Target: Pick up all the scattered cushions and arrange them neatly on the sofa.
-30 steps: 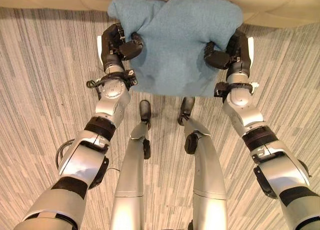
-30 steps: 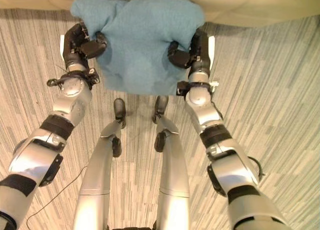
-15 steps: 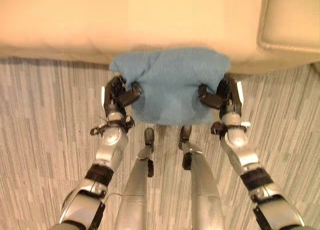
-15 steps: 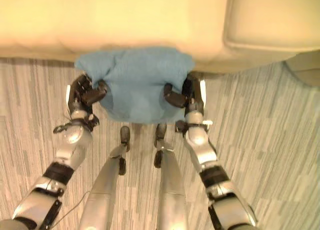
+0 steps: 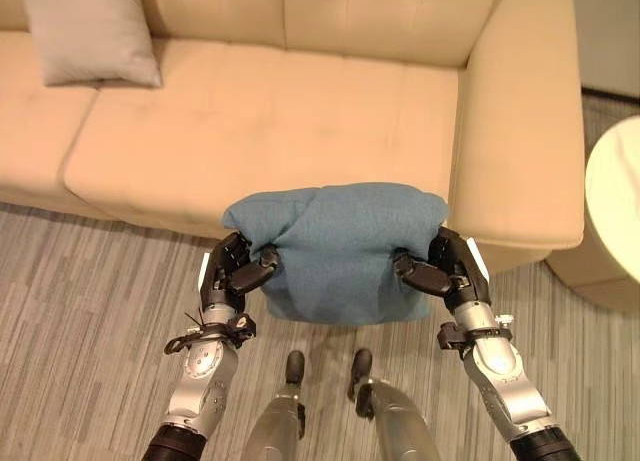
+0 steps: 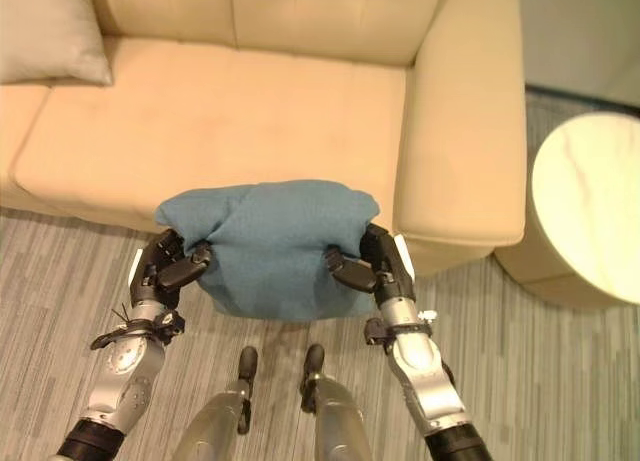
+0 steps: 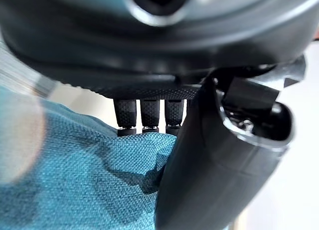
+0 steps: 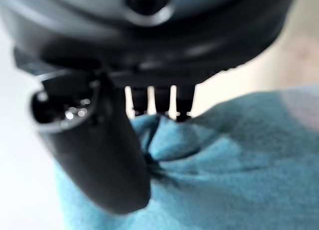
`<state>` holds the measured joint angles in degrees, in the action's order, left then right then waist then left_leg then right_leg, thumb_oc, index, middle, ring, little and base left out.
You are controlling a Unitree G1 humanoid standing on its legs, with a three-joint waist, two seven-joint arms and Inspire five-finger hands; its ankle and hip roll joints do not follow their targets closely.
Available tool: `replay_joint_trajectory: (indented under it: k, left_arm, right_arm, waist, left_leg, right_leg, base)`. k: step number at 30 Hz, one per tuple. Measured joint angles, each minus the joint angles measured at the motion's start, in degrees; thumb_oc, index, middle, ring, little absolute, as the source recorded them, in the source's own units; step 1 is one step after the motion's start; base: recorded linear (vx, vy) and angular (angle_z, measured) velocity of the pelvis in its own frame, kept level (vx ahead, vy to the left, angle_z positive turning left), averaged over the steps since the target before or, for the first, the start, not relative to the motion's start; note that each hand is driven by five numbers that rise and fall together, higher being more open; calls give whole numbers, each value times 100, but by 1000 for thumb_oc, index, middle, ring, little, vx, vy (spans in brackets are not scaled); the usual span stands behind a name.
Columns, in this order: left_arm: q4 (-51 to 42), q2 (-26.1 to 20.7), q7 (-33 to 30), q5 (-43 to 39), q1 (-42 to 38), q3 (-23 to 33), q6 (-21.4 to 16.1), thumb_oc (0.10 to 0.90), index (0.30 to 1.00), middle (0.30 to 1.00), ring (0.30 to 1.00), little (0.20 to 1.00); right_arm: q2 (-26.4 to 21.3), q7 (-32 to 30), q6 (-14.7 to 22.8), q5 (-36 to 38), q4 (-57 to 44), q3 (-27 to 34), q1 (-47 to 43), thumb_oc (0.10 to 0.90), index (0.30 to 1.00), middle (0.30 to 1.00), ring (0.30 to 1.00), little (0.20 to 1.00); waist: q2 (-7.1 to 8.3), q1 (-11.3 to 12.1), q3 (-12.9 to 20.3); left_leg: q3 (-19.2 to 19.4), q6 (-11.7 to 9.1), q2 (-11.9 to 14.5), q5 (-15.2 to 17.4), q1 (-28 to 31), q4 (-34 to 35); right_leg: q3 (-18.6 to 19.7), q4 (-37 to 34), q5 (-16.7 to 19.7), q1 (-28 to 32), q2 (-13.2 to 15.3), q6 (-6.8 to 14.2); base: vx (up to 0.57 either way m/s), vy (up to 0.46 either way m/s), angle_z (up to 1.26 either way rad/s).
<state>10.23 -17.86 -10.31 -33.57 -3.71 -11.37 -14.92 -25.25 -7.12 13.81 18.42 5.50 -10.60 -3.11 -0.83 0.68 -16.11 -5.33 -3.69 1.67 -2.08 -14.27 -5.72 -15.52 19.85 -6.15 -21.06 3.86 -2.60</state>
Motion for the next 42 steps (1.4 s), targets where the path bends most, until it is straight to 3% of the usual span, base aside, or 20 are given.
replay_joint_trajectory:
  k: [5,8,9,10,11,12,14,15,16,19,21,23,25,27,30,32,34,37,39,42]
  left_arm:
    - [59,89,111,1,163,-108,36,400,300,300,300,300]
    - [103,116,170,2,249,-341,37,400,300,300,300,300]
    - [126,132,202,2,190,-391,37,400,300,300,300,300]
    - [154,162,226,0,171,-418,41,400,300,300,300,300]
    - [166,179,235,-5,282,-416,45,400,300,300,300,300]
    - [193,179,236,-7,465,-415,88,400,300,300,300,300]
    - [236,183,282,-12,662,-437,174,400,300,300,300,300]
    - [231,177,327,-10,719,-423,185,400,300,300,300,300]
    - [224,113,340,-11,795,-402,184,400,300,300,300,300]
    - [229,-79,340,4,797,-374,254,400,300,300,300,300]
    - [248,-103,341,27,779,-313,274,400,300,300,300,300]
    - [257,-276,341,69,777,-240,273,400,300,300,300,300]
    - [235,-263,341,126,771,-110,269,400,300,300,300,300]
    - [261,-222,341,147,783,14,265,400,300,300,300,300]
    - [315,-106,340,153,764,41,265,400,300,300,300,300]
    - [363,-103,341,155,776,2,275,400,300,300,300,300]
    - [389,-31,342,157,910,-107,287,400,300,300,300,300]
    - [371,204,352,155,958,-212,289,400,300,300,300,300]
    - [369,252,366,156,906,-296,295,400,300,300,300,300]
    - [372,280,393,150,854,-412,295,400,300,300,300,300]
  right_arm:
    - [-6,208,-63,0,38,200,291,400,300,300,300,300]
    - [0,199,-65,7,35,346,552,400,300,300,300,300]
    - [25,184,-69,6,35,435,570,400,300,300,300,300]
    - [63,173,-98,3,39,501,575,400,300,300,300,300]
    - [104,173,-142,-12,38,497,572,400,300,300,300,300]
    - [143,179,-174,-30,37,445,613,400,300,300,300,300]
    - [122,194,-230,-35,37,391,776,400,300,300,300,300]
    - [127,194,-261,-34,38,373,799,400,300,300,300,300]
    - [222,201,-309,-37,43,312,841,400,300,300,300,300]
    - [448,213,-348,-57,41,277,992,400,300,300,300,300]
    - [516,235,-433,-112,45,213,951,400,300,300,300,300]
    - [614,307,-472,-164,59,147,1006,400,300,300,300,300]
    - [641,355,-471,-186,58,82,970,400,300,300,300,300]
    - [635,446,-473,-224,58,-1,960,400,300,300,300,300]
    - [599,437,-476,-232,65,-6,929,400,300,300,300,300]
    - [554,408,-477,-234,85,31,963,400,300,300,300,300]
    - [496,404,-481,-240,115,95,1028,400,300,300,300,300]
    - [385,386,-482,-353,141,271,1088,400,300,300,300,300]
    - [353,383,-482,-359,156,405,1140,400,300,300,300,300]
    - [309,370,-479,-356,156,538,1039,400,300,300,300,300]
  waist:
    - [-20,7,40]
    - [-40,-11,269]
    - [38,-12,277]
    - [138,1,282]
    - [157,57,305]
    - [29,48,393]
    - [-88,-2,540]
    - [-86,21,557]
    - [53,20,649]
    - [264,-29,769]
    - [276,51,754]
    - [314,22,750]
    - [301,52,743]
    - [304,80,742]
    - [254,-40,682]
    - [358,-196,659]
    - [353,-215,675]
    - [125,-164,671]
    - [142,-272,673]
    - [218,-272,645]
  left_leg:
    - [15,-16,54,3,406,37]
    - [196,-6,72,29,480,92]
    - [308,-159,-21,29,130,-428]
    - [649,-174,-65,97,-149,-740]
    - [958,-56,1,110,-82,-404]
    - [944,6,181,85,26,25]
    - [963,130,259,-33,278,233]
    - [1017,313,229,-326,381,291]
    - [1182,351,88,-288,452,314]
    - [1332,532,-250,-172,652,400]
    - [1465,566,-312,-158,824,434]
    - [1444,727,-397,-40,1054,426]
    - [1419,799,-401,11,1209,563]
    - [1402,829,-396,17,1335,761]
    - [1176,879,-345,73,1354,853]
    - [1049,799,-465,35,1450,933]
    - [921,636,-520,47,1689,1054]
    - [608,288,-199,256,1663,775]
    - [464,223,-192,288,1513,375]
    - [537,87,-257,373,1033,-820]
  right_leg:
    - [-193,-239,-22,662,-31,-35]
    - [-305,-401,-64,856,-22,-13]
    - [-322,-461,-114,853,83,-75]
    - [-329,-604,-12,873,168,-108]
    - [-310,-818,131,1012,157,-80]
    - [-325,-872,115,1172,114,71]
    - [-240,-780,-32,1350,169,321]
    - [-118,-654,-72,1335,201,426]
    - [16,-565,-91,1279,363,545]
    - [213,-285,-121,1234,683,763]
    - [374,765,-203,813,985,911]
    - [556,983,55,820,1037,1086]
    - [661,1283,81,708,1021,1222]
    - [852,877,-118,565,746,1148]
    - [1368,-300,57,250,5,1031]
    - [1353,-946,526,173,-23,924]
    - [1058,-1121,1191,338,89,706]
    - [787,-1569,1270,817,-188,410]
    - [549,-1728,1277,1016,-168,324]
    - [486,-1824,1162,1248,-73,155]
  base:
    - [133,28,18]
    - [71,161,31]
    - [114,96,32]
    - [141,99,17]
    - [194,168,-6]
    - [330,307,-21]
    - [246,280,-21]
    - [105,167,-40]
    - [145,243,-44]
    - [91,246,-24]
    - [44,148,-28]
    - [87,104,3]
    - [144,50,-6]
    - [223,-22,-5]
    - [184,-50,22]
    - [173,-113,69]
    - [164,-117,42]
    - [166,-171,39]
    - [40,-74,65]
    - [38,-37,17]
